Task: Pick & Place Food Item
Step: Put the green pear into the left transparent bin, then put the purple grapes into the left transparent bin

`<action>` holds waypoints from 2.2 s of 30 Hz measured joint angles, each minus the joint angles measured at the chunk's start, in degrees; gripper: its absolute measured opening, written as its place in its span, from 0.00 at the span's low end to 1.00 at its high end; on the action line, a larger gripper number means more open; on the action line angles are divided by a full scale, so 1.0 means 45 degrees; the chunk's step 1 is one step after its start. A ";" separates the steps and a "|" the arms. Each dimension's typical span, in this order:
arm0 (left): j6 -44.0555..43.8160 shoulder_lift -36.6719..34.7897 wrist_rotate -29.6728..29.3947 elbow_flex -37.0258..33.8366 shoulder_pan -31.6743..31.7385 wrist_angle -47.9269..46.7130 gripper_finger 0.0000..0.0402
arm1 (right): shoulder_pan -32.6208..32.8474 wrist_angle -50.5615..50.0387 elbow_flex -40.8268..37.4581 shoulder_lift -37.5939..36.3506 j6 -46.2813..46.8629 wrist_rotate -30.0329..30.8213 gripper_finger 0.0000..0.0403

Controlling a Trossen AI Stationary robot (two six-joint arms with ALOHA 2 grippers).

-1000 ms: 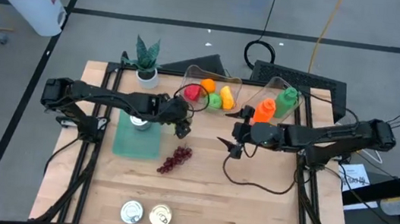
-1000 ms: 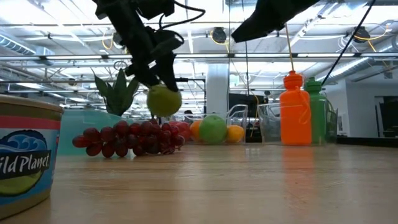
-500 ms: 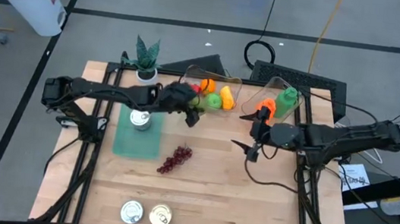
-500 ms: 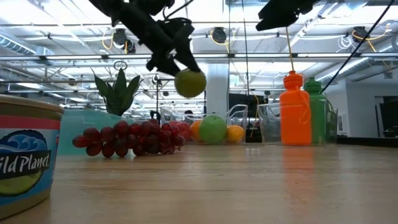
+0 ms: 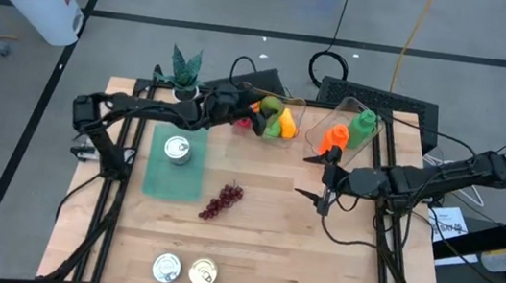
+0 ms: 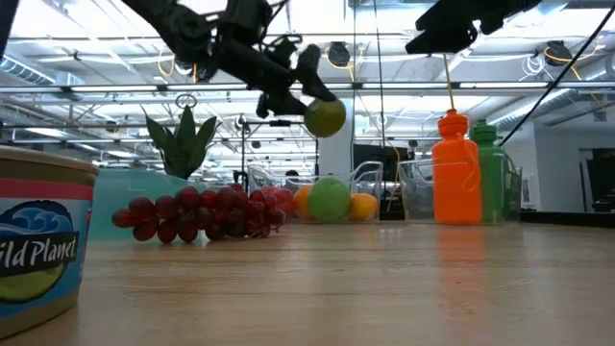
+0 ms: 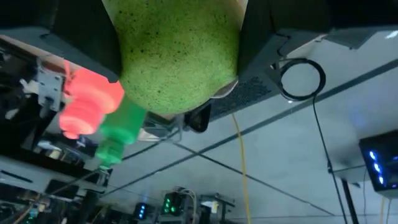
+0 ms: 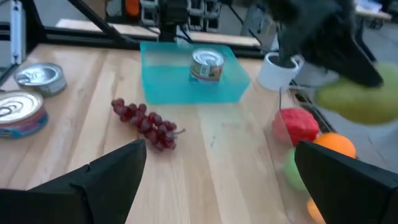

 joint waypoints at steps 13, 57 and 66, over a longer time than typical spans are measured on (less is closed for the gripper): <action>-0.1375 0.3307 0.0323 0.1667 0.0770 0.0942 0.70 | 0.0000 0.1420 -0.0677 -0.0562 -0.0706 0.0003 0.98; 0.0924 -0.2517 0.2972 0.2712 -0.2974 -1.0795 0.89 | 0.0000 0.0842 -0.0677 -0.0557 -0.0798 -0.0050 0.98; -0.2812 -0.3040 0.1940 0.0441 -0.6109 -1.3701 0.86 | -0.0005 0.0842 -0.0677 -0.0557 -0.0798 -0.0050 0.98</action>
